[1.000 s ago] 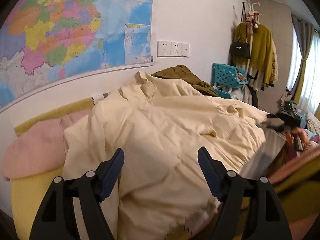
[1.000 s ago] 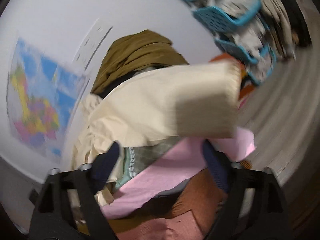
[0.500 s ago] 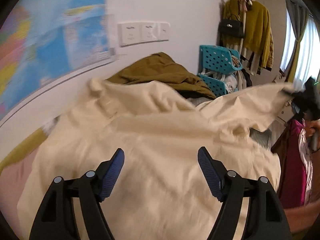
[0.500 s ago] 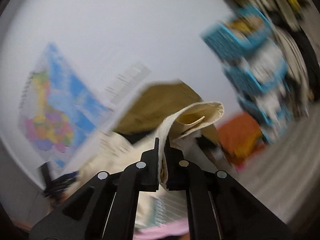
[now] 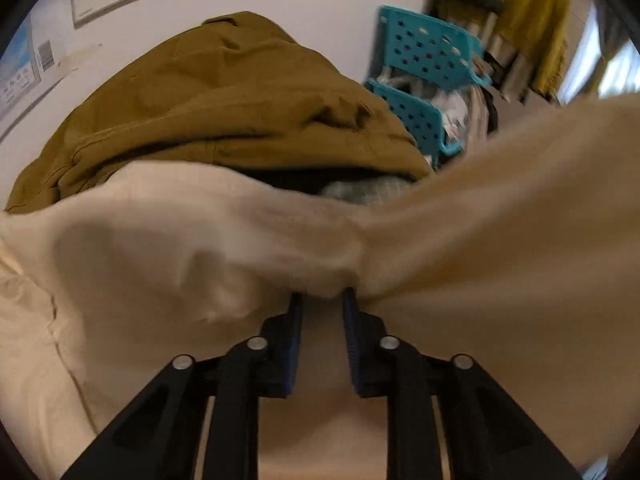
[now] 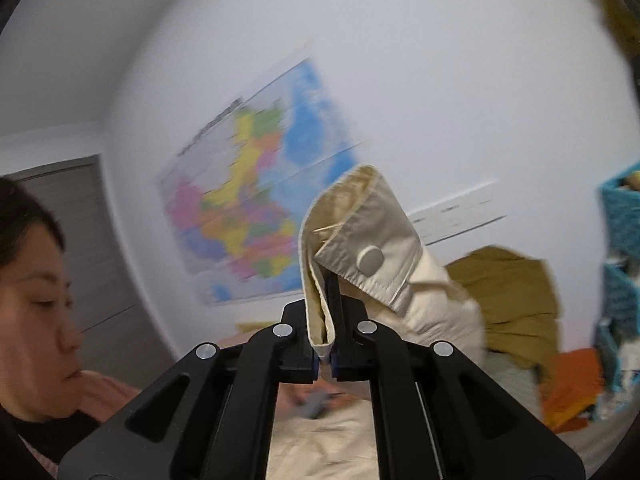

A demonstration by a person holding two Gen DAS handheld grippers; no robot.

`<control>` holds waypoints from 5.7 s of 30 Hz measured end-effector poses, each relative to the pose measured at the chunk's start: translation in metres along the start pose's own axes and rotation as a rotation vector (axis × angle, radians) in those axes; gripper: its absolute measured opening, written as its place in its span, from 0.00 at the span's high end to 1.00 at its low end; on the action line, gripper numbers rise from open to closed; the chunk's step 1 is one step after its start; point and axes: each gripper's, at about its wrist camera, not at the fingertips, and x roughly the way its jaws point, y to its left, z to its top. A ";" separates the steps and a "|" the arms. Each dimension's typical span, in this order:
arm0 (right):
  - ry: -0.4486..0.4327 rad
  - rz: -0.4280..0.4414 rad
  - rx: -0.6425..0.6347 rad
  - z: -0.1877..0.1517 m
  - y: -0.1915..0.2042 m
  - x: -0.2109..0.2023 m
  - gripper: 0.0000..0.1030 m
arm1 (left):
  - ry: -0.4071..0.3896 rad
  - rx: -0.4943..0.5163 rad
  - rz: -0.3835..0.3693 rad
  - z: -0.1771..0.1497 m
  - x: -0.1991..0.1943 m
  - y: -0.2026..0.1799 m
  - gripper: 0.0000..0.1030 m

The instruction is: Fold large clothes

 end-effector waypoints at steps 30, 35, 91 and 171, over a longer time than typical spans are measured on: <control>0.789 0.188 0.052 -0.177 0.050 0.321 0.41 | -0.223 -0.361 0.161 -0.227 -0.193 0.194 0.27; 0.638 -0.067 0.006 -0.124 0.003 0.266 0.33 | -0.104 -0.268 0.145 -0.231 -0.164 0.173 0.20; 0.966 0.470 0.094 -0.240 0.163 0.435 0.92 | -0.225 -0.280 0.462 -0.409 -0.268 0.126 0.44; 0.695 -0.147 -0.183 -0.101 -0.012 0.202 0.78 | -0.154 -0.409 0.504 -0.172 -0.198 0.269 0.97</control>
